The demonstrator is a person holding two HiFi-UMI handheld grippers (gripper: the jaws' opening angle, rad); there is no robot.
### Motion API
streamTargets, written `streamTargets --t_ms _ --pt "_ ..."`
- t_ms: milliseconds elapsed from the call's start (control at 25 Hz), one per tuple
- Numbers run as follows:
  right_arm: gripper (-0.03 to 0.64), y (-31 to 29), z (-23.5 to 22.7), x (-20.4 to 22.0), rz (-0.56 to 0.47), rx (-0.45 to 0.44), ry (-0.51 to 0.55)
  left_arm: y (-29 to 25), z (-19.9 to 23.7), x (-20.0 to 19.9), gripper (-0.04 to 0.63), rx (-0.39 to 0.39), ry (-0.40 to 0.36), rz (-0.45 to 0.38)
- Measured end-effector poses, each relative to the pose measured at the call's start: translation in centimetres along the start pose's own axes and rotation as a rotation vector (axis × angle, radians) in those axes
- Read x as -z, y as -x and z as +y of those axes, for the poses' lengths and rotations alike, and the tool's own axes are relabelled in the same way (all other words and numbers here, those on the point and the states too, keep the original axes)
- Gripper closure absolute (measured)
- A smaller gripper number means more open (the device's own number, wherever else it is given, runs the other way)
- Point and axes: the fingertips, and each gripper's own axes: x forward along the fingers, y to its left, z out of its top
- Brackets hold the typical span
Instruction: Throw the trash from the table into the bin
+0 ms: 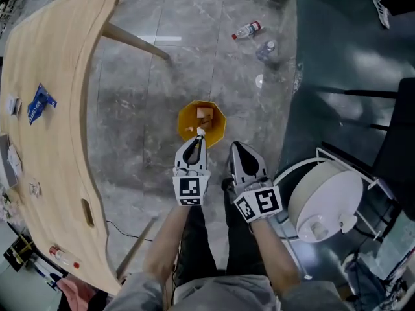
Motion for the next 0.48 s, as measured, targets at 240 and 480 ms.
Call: streamTargets --t_ms 240,480 --pt "0.612 -0.2 -0.5 1.2 0.007 0.006 -0.022 -2.8 -0.1 4.6 0.56 0.021 -0.022 0.053" --pt "0.612 0.0 -1.2 3.1 0.02 0.019 -0.055 -4.9 0.0 10.3 0.56 0.03 -0.029 0.138"
